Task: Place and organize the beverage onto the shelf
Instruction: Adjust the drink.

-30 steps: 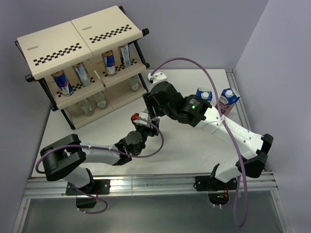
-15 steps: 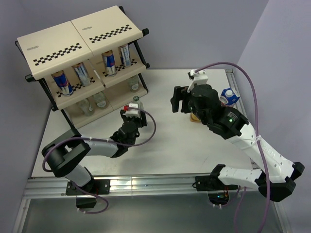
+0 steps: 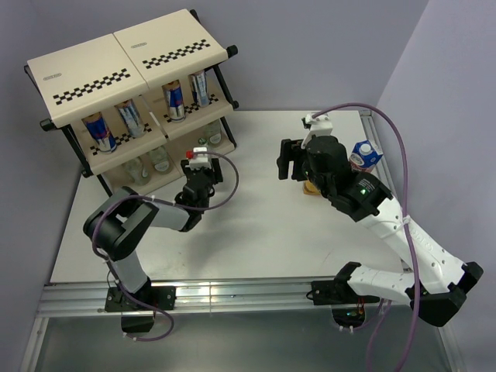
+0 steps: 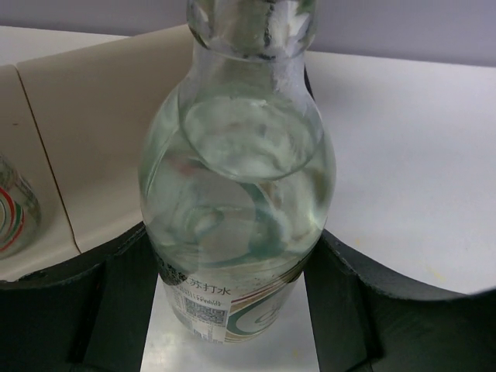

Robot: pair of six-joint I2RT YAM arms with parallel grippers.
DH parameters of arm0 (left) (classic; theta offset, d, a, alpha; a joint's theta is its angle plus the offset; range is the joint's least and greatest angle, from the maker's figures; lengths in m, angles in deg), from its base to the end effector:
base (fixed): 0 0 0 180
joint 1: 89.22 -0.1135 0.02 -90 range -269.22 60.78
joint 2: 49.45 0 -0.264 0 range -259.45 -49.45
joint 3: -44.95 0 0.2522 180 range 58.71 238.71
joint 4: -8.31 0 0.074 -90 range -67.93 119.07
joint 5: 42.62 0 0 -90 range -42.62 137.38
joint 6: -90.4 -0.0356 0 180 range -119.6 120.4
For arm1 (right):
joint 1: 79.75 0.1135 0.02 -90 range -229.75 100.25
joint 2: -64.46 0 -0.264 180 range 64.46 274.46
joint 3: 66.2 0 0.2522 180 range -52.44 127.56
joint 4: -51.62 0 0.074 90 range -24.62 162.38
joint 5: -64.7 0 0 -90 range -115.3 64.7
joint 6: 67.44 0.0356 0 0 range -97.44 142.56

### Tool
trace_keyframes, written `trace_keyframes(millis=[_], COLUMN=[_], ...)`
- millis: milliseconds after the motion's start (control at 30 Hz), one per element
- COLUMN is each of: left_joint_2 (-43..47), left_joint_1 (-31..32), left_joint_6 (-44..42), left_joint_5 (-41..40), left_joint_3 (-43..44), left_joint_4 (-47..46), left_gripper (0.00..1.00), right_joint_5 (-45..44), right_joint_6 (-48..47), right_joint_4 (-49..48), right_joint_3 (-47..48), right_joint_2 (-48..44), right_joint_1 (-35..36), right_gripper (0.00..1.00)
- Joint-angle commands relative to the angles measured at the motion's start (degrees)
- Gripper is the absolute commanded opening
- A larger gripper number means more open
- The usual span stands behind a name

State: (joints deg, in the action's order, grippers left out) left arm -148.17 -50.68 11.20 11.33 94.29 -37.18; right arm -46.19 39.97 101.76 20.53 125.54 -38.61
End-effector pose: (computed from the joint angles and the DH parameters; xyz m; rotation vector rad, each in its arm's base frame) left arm 0.2686 -0.1872 0.1760 -0.0863 1.6254 -0.1468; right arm 0.1720 0.1334 0.4093 -0.1761 1.9730 0.3025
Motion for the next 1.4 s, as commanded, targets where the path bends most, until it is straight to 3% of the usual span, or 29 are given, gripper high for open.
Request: trace_keyframes(millis=[0, 700, 1367], left_joint_2=[-1.11, -10.44, -17.73], left_joint_1=[-2.85, -11.47, -15.08], left_joint_6=[0.71, 1.41, -1.49], left_joint_5=[2.13, 5.82, 4.5], left_joint_3=[5.64, 14.61, 20.93], left_joint_4=[-12.56, -13.44, -14.94], left_gripper=[0.0, 0.0, 0.0], right_joint_5=[0.4, 0.58, 2.43], right_joint_6=[-1.06, -2.03, -2.47], right_joint_4=[-2.98, -3.86, -5.09], right_joint_3=[-0.37, -1.25, -3.01], right_joint_2=[-1.4, 0.71, -0.61], right_joint_1=[-0.8, -1.42, -1.42], right_gripper=[0.81, 0.81, 0.81])
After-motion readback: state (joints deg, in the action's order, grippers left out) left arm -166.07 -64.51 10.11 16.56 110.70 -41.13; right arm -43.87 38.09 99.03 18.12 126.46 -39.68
